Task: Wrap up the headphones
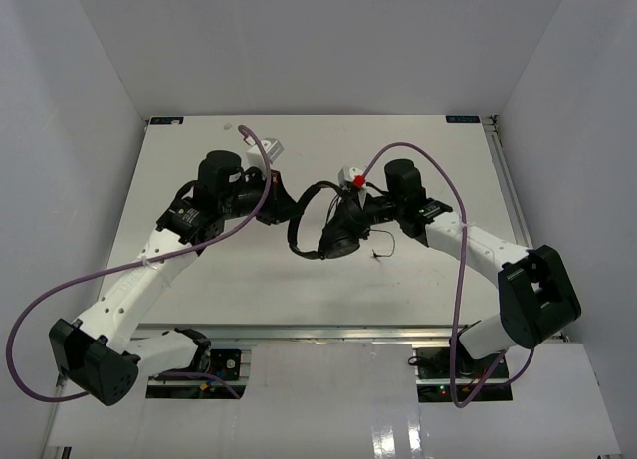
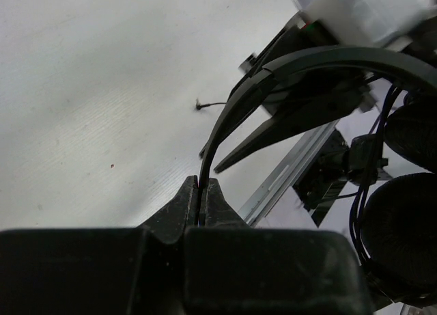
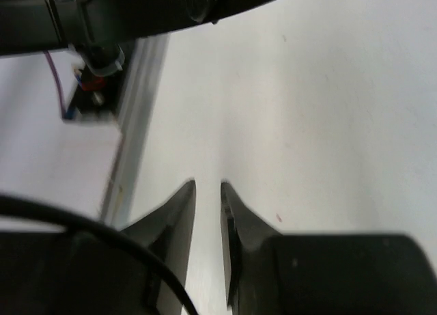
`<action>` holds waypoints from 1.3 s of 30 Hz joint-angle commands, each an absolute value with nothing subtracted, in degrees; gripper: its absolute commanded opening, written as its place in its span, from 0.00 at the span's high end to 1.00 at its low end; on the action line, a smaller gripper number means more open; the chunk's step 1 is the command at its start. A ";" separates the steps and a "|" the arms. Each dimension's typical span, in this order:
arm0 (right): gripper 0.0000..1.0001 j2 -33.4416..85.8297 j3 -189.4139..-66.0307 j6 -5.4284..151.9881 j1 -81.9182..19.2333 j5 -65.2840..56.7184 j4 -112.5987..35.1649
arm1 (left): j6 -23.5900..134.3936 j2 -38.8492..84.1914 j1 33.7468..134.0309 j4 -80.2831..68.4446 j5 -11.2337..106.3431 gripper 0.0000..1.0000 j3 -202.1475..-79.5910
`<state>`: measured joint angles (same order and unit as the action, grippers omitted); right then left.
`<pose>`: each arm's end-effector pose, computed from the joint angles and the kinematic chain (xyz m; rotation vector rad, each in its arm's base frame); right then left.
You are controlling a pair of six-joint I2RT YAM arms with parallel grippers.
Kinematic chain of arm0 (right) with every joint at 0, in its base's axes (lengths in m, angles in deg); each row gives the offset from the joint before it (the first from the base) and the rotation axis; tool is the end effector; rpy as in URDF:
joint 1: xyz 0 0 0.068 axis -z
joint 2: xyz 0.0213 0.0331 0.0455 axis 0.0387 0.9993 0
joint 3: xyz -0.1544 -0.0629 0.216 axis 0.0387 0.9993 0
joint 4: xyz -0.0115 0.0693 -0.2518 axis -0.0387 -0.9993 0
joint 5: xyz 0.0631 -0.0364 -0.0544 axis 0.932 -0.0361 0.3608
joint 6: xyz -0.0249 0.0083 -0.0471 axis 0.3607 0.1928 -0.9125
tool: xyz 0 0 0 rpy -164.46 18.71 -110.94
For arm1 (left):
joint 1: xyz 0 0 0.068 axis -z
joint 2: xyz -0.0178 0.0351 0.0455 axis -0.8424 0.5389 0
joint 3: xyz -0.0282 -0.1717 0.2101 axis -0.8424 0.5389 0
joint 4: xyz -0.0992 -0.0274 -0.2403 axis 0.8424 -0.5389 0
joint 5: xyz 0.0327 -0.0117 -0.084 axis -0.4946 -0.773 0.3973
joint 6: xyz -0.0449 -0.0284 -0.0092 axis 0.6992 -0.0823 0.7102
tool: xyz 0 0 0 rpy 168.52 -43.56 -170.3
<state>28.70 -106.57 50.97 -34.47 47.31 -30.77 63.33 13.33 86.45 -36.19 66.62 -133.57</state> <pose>0.2538 0.1963 0.2749 -1.3637 1.3664 1.1911 0.2116 -0.1362 0.3579 0.4857 2.1260 -0.9974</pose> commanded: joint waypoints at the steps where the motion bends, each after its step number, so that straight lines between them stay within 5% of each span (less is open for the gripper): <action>1: 0.72 29.67 -102.94 63.10 -34.82 53.55 -17.84 | 68.99 11.27 86.83 -32.19 65.43 1.00 -140.09; 11: 0.74 27.13 -95.95 64.26 -34.21 52.85 -13.89 | 77.21 7.54 86.83 -30.22 49.18 1.00 -144.18; 22: 0.92 24.26 -92.14 70.53 -34.30 52.91 -6.62 | 84.70 7.14 86.74 -28.40 36.54 1.00 -144.66; 28: 0.92 22.68 -91.55 70.42 -34.30 51.76 -6.96 | 88.73 8.10 86.52 -31.30 27.02 1.00 -144.83; 39: 0.92 13.96 -107.45 36.84 -46.21 19.15 -49.31 | 85.94 16.60 77.95 -34.36 18.48 1.00 -138.63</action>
